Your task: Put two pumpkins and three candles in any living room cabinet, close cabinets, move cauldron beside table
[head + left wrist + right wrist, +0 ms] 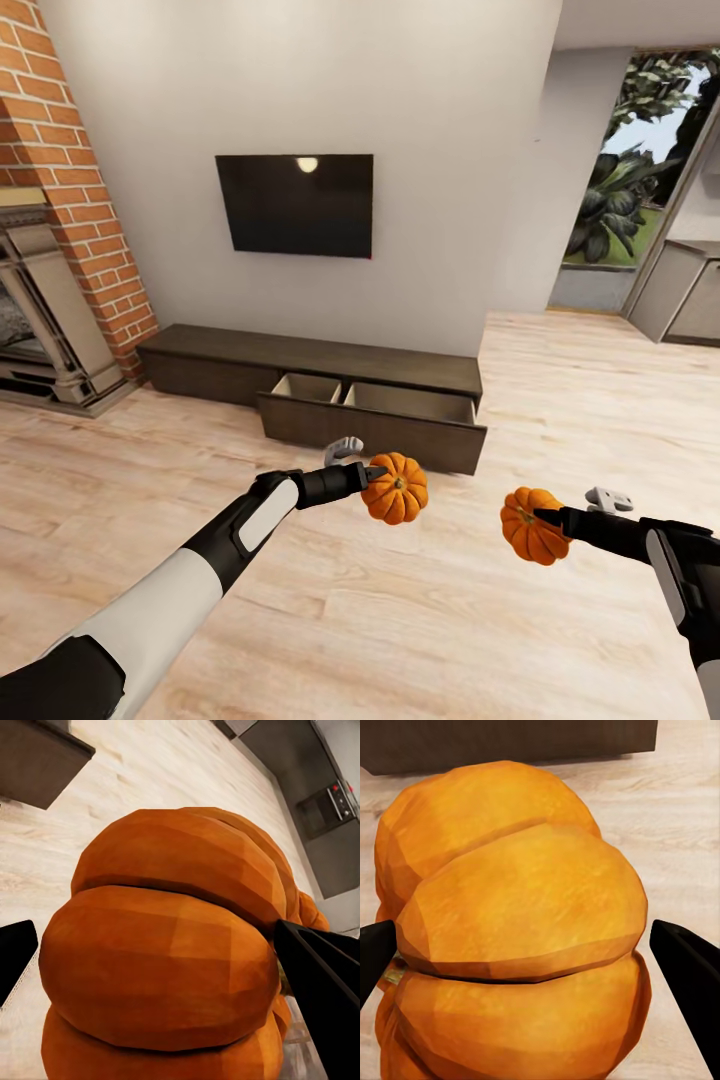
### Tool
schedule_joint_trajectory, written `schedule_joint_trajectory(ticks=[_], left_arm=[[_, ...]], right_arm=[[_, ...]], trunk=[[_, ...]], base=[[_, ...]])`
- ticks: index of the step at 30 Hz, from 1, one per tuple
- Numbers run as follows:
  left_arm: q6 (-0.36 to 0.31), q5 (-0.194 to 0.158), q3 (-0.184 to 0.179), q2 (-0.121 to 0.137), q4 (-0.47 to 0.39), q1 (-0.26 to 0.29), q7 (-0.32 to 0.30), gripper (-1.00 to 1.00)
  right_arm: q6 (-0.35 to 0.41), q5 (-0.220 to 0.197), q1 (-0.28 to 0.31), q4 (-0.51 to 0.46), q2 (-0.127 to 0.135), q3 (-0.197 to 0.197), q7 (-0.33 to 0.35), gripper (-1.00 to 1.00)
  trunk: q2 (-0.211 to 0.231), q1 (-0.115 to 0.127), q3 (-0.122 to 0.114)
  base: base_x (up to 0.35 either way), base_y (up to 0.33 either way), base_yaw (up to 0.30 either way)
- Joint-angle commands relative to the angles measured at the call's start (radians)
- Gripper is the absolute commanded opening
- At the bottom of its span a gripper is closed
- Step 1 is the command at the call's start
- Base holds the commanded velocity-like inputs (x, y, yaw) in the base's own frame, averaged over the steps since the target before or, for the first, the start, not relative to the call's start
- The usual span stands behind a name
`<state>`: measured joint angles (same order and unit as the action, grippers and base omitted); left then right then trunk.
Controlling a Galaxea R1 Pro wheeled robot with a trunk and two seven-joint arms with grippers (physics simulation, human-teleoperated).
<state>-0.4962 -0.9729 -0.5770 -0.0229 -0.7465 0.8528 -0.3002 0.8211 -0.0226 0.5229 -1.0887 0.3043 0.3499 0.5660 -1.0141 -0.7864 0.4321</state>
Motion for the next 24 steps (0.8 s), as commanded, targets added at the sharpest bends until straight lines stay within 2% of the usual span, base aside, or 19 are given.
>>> schedule_joint_trajectory(ticks=[1, 24], left_arm=[[-0.001, -0.006, 0.001, 0.000, -0.001, 0.000, 0.000, -1.00], [-0.002, -0.006, 0.000, -0.001, -0.001, 0.000, 0.001, -1.00]], right_arm=[[0.001, -0.006, 0.000, 0.001, 0.000, 0.000, 0.000, -1.00], [0.001, -0.008, 0.000, 0.001, 0.001, 0.001, 0.000, -1.00]], trunk=[[0.000, 0.000, 0.000], [0.000, 0.000, 0.000]], base=[[0.337, 0.000, 0.000], [0.337, 0.000, 0.000]])
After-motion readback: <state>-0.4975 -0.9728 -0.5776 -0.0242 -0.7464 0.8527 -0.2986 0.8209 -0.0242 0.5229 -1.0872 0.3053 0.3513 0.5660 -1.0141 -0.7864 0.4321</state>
